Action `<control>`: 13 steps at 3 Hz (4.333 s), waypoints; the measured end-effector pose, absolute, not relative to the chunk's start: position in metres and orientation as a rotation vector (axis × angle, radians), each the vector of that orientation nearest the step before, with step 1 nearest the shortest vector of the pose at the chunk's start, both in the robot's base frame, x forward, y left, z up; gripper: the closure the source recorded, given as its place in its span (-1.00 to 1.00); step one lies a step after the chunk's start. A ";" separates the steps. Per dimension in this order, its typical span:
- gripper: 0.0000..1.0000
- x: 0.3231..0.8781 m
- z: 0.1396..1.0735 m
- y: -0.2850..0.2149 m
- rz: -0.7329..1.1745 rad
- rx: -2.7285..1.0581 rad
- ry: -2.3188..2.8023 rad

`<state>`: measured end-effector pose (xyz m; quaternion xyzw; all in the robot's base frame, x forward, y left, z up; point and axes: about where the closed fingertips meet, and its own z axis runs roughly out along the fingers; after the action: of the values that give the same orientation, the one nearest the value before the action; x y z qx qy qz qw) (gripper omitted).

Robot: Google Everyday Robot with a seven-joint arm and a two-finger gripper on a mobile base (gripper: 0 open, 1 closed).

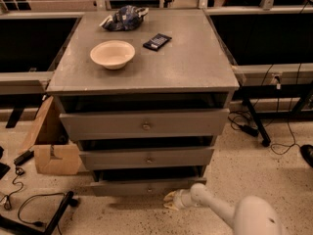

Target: Close bottom drawer

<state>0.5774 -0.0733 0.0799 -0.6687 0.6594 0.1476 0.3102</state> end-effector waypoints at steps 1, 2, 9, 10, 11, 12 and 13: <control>0.78 0.608 0.073 -0.071 0.350 -1.815 1.773; 1.00 0.618 0.073 -0.072 0.333 -1.820 1.783; 1.00 0.565 0.176 -0.231 -0.074 -1.998 1.842; 1.00 0.544 0.184 -0.248 -0.065 -2.047 1.894; 1.00 0.515 0.212 -0.285 -0.125 -2.116 1.944; 1.00 0.483 0.257 -0.319 -0.205 -2.152 1.997; 1.00 0.452 0.316 -0.338 -0.333 -2.053 2.067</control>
Offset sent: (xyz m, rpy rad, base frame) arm 0.1628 -0.0129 -0.0062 -0.2114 -0.0299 -0.0544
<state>0.4521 -0.3383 0.3160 -0.6964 0.7010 -0.1128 0.1044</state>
